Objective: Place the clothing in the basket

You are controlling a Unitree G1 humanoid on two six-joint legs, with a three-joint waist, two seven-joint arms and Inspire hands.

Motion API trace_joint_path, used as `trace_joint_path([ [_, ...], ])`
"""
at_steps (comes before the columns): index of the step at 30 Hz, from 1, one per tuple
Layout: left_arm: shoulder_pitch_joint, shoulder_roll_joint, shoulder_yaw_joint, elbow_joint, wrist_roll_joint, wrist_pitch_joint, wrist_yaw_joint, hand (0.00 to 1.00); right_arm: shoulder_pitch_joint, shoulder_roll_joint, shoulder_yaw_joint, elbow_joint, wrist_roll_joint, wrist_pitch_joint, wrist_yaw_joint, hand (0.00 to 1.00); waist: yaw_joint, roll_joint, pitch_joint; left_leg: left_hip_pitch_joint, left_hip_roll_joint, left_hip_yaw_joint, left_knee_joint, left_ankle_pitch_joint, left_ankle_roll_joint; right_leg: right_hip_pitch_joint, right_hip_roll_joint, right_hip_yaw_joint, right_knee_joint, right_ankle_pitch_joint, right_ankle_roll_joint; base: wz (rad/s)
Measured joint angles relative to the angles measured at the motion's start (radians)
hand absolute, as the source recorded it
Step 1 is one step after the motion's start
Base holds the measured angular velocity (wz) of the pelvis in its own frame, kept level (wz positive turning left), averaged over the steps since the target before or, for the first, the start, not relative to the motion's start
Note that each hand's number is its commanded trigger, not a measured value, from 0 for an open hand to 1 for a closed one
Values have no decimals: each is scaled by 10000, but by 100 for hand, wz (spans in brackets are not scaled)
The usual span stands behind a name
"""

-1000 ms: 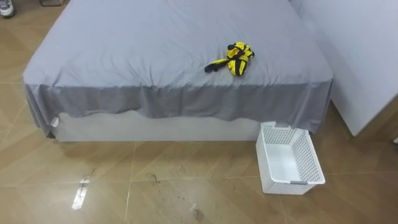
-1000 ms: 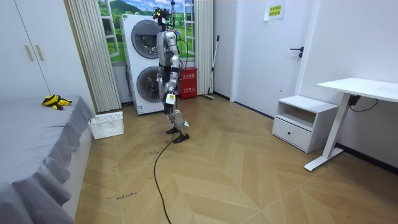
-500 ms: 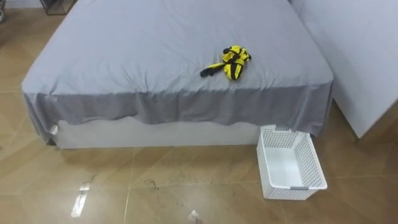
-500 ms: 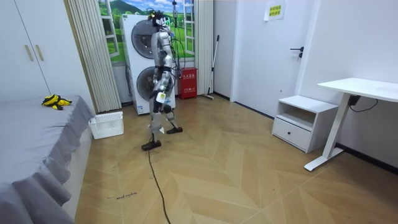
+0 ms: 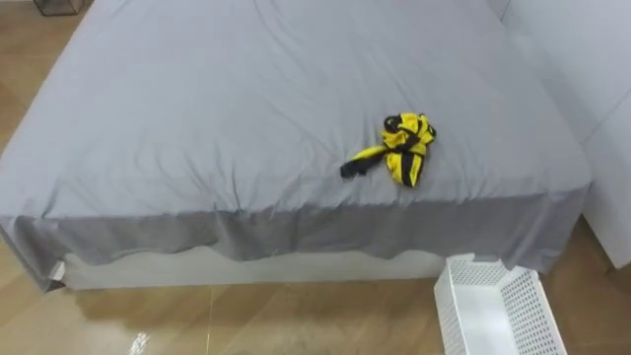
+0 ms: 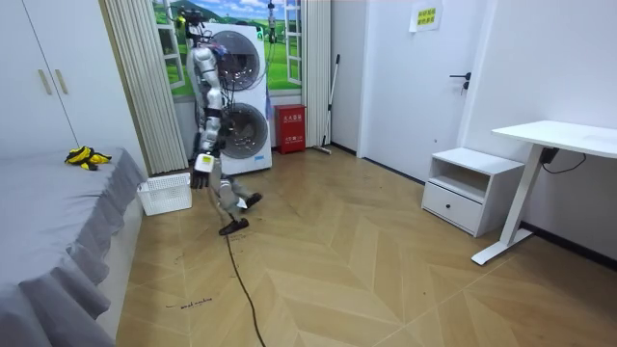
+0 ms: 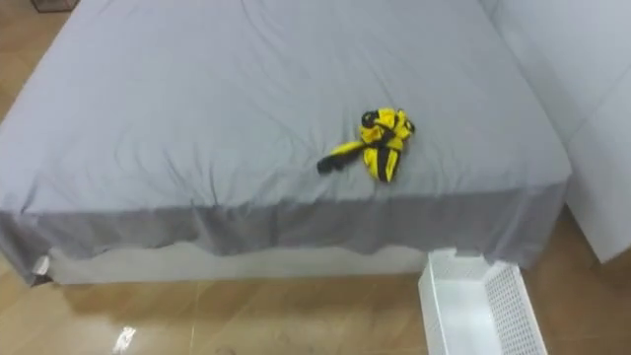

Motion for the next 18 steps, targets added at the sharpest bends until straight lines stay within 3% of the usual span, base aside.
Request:
trace_joint_path([
  [1, -23, 38, -306, 13, 4, 23, 2, 0, -49, 10, -2, -210, -4, -16, 6, 0, -51, 5, -8, 359, 68, -127, -259, -55, -97, -372, 356, -13, -1690, 209, -128, 34],
  [2, -30, 50, -439, 12, 5, 39, 7, 0, -83, 10, -1, -314, -2, -26, -3, 0, -84, 44, -2, 573, 115, -165, -385, -110, -176, -469, 489, -41, -2612, 511, -226, 54],
  [3, -35, 25, -632, 33, 8, 73, -24, 0, -83, 18, -3, -515, 12, -87, -101, 0, -159, 114, -6, 1016, 187, -124, -628, -146, -232, -517, 653, -100, -3871, 1718, -410, 68],
  [4, -39, -13, -741, 26, 18, 92, -34, 0, -70, 26, -7, -694, 105, -144, -227, 0, -223, 167, -47, 1402, 287, -97, -651, -194, -323, -421, 786, -244, -4615, 2796, -775, 57],
  [5, -38, -24, -743, 22, 16, 91, -39, 0, -78, 26, -9, -759, 178, -231, -256, 0, -205, 184, -108, 1512, 345, -41, -642, -262, -445, -421, 907, -214, -4717, 3173, -999, 21],
  [6, -8, -66, -735, 32, 7, 82, -26, 0, -197, -2, -3, -896, 262, -334, -307, 0, -59, 422, -265, 1654, 688, 68, -518, -523, -910, -394, 1317, -188, -4478, 3261, -1003, -45],
  [7, 42, -25, -645, 39, -5, 84, -29, 0, -521, 49, 21, -1005, 300, -397, -318, 0, 137, 666, -225, 1756, 950, 209, -194, -656, -1240, -219, 1601, -303, -4101, 3087, -1268, -59],
  [8, 153, -11, -560, 59, -3, 87, -29, 0, -632, 78, 33, -1104, 304, -408, -313, 0, 136, 722, -212, 1708, 1061, 252, 156, -629, -1457, -112, 1678, -237, -3999, 2945, -1362, -51],
  [9, 198, -10, -450, 13, -10, 78, -43, 0, -643, 79, 99, -1448, 269, -417, -312, 0, 59, 691, -205, 1516, 1130, 328, 1236, -291, -2007, 277, 1714, 106, -3992, 2683, -1347, -15],
  [10, 242, -11, -446, 2, -24, -19, -98, 0, -654, 45, 142, -1777, 316, -439, -322, 0, 17, 526, -112, 1199, 1259, 353, 2632, 289, -2217, 846, 1685, 308, -4150, 2519, -1336, 5],
  [11, 267, 23, -452, 8, -37, -231, -112, 0, -645, 32, 203, -1996, 377, -452, -317, 0, -99, 524, -119, 657, 1581, 298, 4181, 475, -2169, 1521, 1680, 372, -4499, 2329, -1266, 17],
  [12, 264, 47, -457, -1, -37, -329, -103, 0, -630, 38, 257, -2069, 412, -477, -314, 0, -196, 515, -113, 312, 1764, 299, 4822, 460, -2154, 1795, 1696, 378, -4664, 2220, -1199, 25],
  [14, 232, 77, -446, -73, -83, -448, -35, 0, -643, 58, 389, -2259, 644, -528, -317, 0, -141, 349, -81, -1051, 2348, 281, 6176, 137, -1740, 2581, 1800, 654, -5029, 1923, -1073, -7],
  [15, 259, 68, -450, -101, -172, -445, -23, 0, -611, 78, 402, -2344, 645, -510, -320, 0, -85, 274, -81, -1344, 2404, 283, 6218, 72, -1645, 2690, 1780, 735, -5084, 1910, -1055, -42],
  [17, 384, 44, -455, -330, -442, -442, -17, 0, -414, 79, 389, -2834, 643, -497, -369, 0, 50, 109, -58, -2119, 2402, 208, 5741, -120, -1722, 2960, 1717, 1095, -5298, 1791, -893, -44],
  [18, 475, 17, -454, -420, -662, -476, -17, 0, -266, 34, 328, -3227, 670, -468, -482, 0, 117, 76, -45, -2435, 2356, -20, 4798, -353, -1723, 2971, 1694, 1279, -5285, 1729, -803, -44],
])
